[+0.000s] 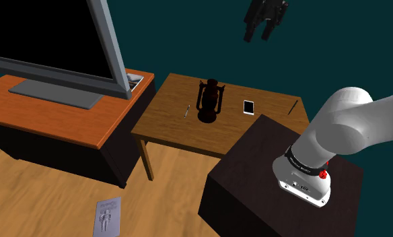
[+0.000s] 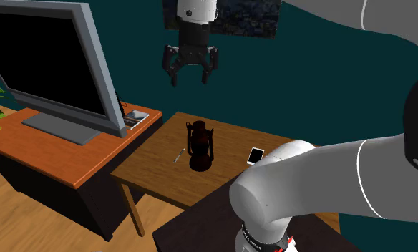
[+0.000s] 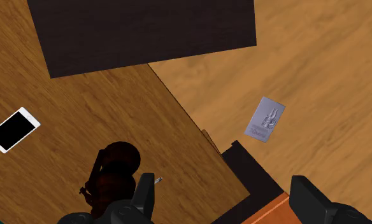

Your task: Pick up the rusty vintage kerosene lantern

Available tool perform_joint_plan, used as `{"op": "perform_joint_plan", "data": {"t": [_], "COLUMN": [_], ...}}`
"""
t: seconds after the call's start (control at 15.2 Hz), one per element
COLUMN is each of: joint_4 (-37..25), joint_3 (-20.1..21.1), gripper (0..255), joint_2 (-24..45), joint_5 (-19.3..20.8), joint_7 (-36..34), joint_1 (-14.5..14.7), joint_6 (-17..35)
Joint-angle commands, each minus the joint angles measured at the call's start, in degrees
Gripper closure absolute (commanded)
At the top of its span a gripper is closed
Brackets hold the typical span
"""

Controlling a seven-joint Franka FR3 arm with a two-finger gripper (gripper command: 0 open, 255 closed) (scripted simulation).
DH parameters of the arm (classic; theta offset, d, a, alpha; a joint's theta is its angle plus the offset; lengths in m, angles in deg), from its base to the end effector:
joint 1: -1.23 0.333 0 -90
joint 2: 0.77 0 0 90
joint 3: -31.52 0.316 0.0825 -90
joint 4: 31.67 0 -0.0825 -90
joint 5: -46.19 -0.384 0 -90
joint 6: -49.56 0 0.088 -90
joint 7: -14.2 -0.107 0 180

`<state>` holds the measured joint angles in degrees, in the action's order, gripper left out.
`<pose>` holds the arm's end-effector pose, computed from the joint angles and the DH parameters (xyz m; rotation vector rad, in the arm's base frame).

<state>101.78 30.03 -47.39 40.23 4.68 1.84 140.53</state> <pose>0.3014 0.0035 0.6139 -3.0008 0.2588 -0.0936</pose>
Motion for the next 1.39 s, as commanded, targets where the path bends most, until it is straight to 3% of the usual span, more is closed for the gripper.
{"op": "perform_joint_plan", "data": {"t": [0.0, 0.66, 1.32], "joint_4": [0.00, 4.96, 2.59], "joint_3": [0.00, -3.51, -7.22], "gripper": [0, 0, 0], "joint_2": [0.00, 13.37, 32.18], "joint_5": [0.00, 3.00, 3.89], "joint_7": [0.00, 4.42, 8.64], "joint_1": [0.00, -2.11, -3.66], "joint_6": [0.00, 16.86, 32.08]}}
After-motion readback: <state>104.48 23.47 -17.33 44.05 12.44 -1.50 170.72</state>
